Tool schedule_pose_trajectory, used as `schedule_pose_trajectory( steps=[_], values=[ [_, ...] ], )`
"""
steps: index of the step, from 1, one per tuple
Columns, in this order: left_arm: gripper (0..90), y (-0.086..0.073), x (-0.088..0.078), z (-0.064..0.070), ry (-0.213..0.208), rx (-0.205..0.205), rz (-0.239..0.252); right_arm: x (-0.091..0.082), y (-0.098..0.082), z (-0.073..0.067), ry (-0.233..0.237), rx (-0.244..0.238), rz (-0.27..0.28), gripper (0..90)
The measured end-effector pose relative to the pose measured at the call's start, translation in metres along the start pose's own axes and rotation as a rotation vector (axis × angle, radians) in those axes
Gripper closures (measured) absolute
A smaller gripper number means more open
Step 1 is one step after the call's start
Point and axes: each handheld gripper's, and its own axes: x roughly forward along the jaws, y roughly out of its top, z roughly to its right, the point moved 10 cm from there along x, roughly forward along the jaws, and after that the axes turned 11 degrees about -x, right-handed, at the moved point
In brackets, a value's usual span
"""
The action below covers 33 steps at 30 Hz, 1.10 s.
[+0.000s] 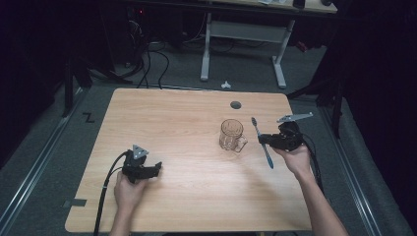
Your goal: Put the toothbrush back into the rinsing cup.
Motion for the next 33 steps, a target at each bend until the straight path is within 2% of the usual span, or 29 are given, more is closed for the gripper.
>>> schedule_pose_trajectory(
  steps=[6,13,24,30,33],
  values=[
    [22.4,0.0,0.0,0.0,0.0,-0.002,0.001,-0.001,0.005,-0.006,0.014,-0.007,0.032,79.6],
    [22.4,0.0,0.0,0.0,0.0,-0.001,0.002,-0.003,0.016,-0.012,-0.001,-0.032,0.092,79.8],
    [22.5,0.0,0.0,0.0,-0.001,0.0,0.001,0.0,0.023,-0.017,-0.014,-0.054,0.103,80.0],
    [22.5,0.0,0.0,0.0,-0.001,0.0,0.001,0.001,0.033,-0.022,-0.004,-0.071,0.129,80.0],
    [22.6,0.0,0.0,0.001,-0.002,0.0,0.003,0.0,0.039,-0.023,-0.01,-0.081,0.162,79.9]
  ],
)
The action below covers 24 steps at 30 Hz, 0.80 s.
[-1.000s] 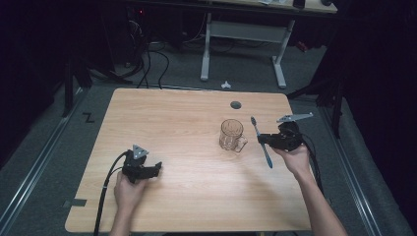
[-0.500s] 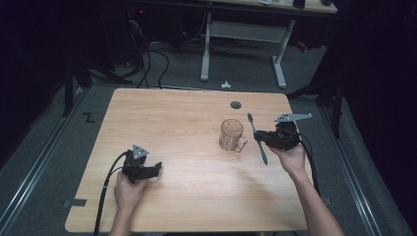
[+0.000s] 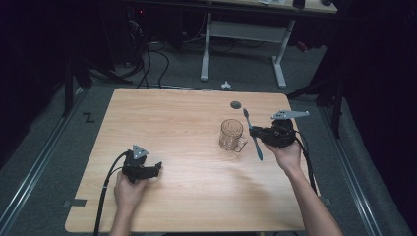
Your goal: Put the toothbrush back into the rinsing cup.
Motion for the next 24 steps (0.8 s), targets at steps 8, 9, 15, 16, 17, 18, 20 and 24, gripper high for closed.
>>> schedule_pose_trajectory(
  steps=[8,9,15,16,17,18,20,24],
  values=[
    [23.0,0.0,0.0,0.0,-0.001,0.001,0.001,0.002,0.013,0.0,-0.012,-0.004,0.053,79.9],
    [23.0,0.0,0.0,0.0,-0.001,0.001,0.001,0.002,0.014,0.0,-0.012,-0.007,0.057,79.9],
    [23.0,0.0,0.0,0.0,-0.001,0.001,0.001,0.008,0.026,-0.002,-0.008,-0.027,0.073,79.9],
    [23.0,0.0,0.0,0.0,-0.001,0.001,0.001,0.01,0.028,-0.003,-0.009,-0.03,0.075,79.9],
    [23.0,0.0,0.0,0.0,-0.001,0.001,0.001,0.011,0.031,-0.002,-0.013,-0.035,0.078,79.9],
    [23.0,0.0,0.0,0.0,-0.001,0.001,0.001,0.013,0.033,-0.002,-0.013,-0.035,0.084,79.9],
    [23.0,0.0,0.0,0.0,-0.001,0.001,0.001,0.016,0.036,0.0,-0.018,-0.032,0.09,79.9],
    [22.9,0.0,0.0,0.0,-0.001,0.001,0.001,0.023,0.041,0.002,-0.025,-0.033,0.101,79.9]
  ],
)
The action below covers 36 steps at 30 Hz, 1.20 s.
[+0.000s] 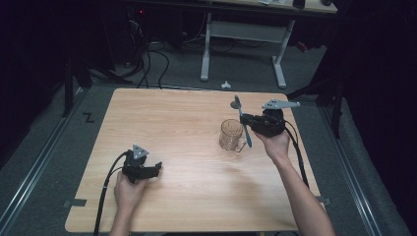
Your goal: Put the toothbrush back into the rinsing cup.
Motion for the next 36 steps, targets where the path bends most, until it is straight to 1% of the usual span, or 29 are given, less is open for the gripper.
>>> schedule_pose_trajectory(
  steps=[10,16,21,27,36],
  values=[
    [22.8,0.0,0.0,0.0,0.0,0.001,0.0,0.014,0.006,0.006,-0.012,0.004,0.03,79.9],
    [22.9,0.0,0.0,0.0,0.0,0.002,-0.001,0.02,0.011,0.008,-0.019,0.004,0.037,79.9],
    [22.8,0.0,0.0,0.0,0.001,0.003,-0.002,0.027,0.01,0.009,-0.023,0.006,0.034,79.9],
    [22.8,0.0,0.0,0.0,0.001,0.003,-0.002,0.03,0.008,0.012,-0.026,0.017,0.032,79.8],
    [22.7,0.0,0.0,0.0,0.003,0.005,-0.003,0.03,0.004,0.013,-0.025,0.019,0.025,79.7]
  ],
)
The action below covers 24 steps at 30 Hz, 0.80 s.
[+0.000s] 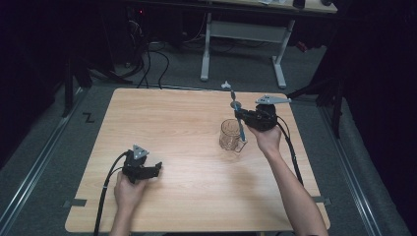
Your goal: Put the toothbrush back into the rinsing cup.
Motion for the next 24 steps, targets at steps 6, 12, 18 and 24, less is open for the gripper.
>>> schedule_pose_trajectory(
  steps=[6,12,18,24],
  values=[
    [22.7,0.0,0.0,0.0,0.0,0.0,0.0,-0.002,-0.002,0.001,-0.003,-0.002,-0.008,79.6],
    [22.7,0.0,0.0,0.0,0.0,0.0,0.0,-0.005,-0.005,0.003,-0.007,-0.001,-0.022,79.6],
    [22.7,0.0,0.0,0.0,0.0,0.0,0.001,-0.01,-0.008,0.004,-0.009,0.002,-0.032,79.5],
    [22.7,0.0,0.0,0.0,0.0,0.0,0.001,-0.013,-0.008,0.003,-0.009,-0.013,-0.037,79.5]
  ],
)
